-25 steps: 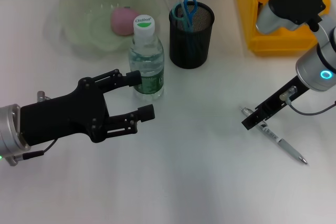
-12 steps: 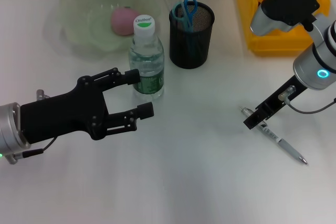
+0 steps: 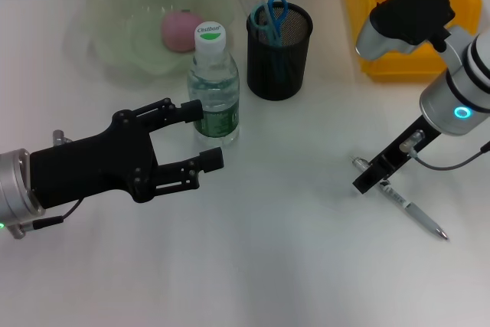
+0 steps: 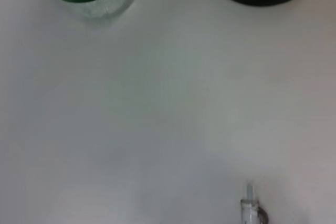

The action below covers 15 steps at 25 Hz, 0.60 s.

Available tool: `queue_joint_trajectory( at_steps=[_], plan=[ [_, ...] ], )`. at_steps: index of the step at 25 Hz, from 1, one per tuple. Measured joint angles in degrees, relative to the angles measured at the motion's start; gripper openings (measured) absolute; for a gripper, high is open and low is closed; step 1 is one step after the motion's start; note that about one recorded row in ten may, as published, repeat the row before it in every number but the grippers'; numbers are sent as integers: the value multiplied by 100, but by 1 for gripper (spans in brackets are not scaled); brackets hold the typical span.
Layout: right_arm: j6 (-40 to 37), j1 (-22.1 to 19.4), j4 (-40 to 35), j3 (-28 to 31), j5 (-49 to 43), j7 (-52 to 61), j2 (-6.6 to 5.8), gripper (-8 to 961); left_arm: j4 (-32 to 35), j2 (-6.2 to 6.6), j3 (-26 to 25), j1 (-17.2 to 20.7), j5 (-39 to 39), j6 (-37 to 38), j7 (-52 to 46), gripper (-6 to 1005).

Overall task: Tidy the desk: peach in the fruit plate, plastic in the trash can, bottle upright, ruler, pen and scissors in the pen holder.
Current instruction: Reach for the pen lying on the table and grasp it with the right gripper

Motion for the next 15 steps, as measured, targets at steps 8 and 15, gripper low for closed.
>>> queue_joint_trajectory(
  at_steps=[8,15],
  plan=[
    [30,47,64,-5,3,0,1,638,10,0,0,0,0,-17,0,802],
    [93,49,69,-118,2,0,1,587,16,0,0,0,0,-17,0,802]
  ],
)
